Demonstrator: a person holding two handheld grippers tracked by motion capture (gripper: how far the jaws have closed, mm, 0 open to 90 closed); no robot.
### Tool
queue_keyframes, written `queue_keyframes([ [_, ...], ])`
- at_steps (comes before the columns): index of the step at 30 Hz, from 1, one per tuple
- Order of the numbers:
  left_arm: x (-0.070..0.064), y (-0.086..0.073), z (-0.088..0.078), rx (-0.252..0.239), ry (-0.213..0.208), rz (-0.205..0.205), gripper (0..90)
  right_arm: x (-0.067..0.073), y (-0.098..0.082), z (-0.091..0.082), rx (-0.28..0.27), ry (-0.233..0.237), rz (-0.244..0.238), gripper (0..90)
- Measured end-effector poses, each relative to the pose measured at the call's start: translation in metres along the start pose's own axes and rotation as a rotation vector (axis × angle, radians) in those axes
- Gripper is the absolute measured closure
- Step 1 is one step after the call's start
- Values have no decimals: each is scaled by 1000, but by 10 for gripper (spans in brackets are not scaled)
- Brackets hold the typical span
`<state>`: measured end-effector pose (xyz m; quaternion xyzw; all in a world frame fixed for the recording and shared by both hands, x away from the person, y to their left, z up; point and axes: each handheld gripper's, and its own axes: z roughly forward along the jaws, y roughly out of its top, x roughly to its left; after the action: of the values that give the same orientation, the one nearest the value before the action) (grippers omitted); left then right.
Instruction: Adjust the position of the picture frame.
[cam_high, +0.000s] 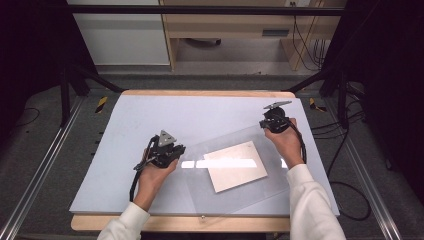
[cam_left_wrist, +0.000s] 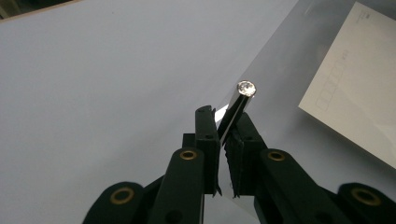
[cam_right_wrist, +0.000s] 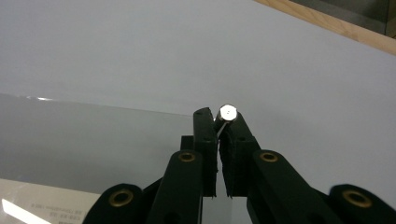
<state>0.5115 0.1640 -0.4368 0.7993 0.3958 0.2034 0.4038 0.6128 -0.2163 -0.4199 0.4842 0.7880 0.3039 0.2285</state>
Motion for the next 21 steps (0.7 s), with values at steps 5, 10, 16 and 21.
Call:
queue_keyframes([
  [5, 10, 6, -14, 1, -16, -7, 826, 9, 10, -14, 3, 0, -18, 858],
  [10, 22, 15, -29, 10, -31, 12, 824, 21, 18, -29, 2, -5, -43, 858],
  [16, 41, 27, -39, 31, -43, 32, 824, 35, 24, -43, 8, 2, -65, 858],
  [21, 56, 31, -37, 63, -78, 53, 824, 45, 22, -47, 21, 3, -75, 857],
])
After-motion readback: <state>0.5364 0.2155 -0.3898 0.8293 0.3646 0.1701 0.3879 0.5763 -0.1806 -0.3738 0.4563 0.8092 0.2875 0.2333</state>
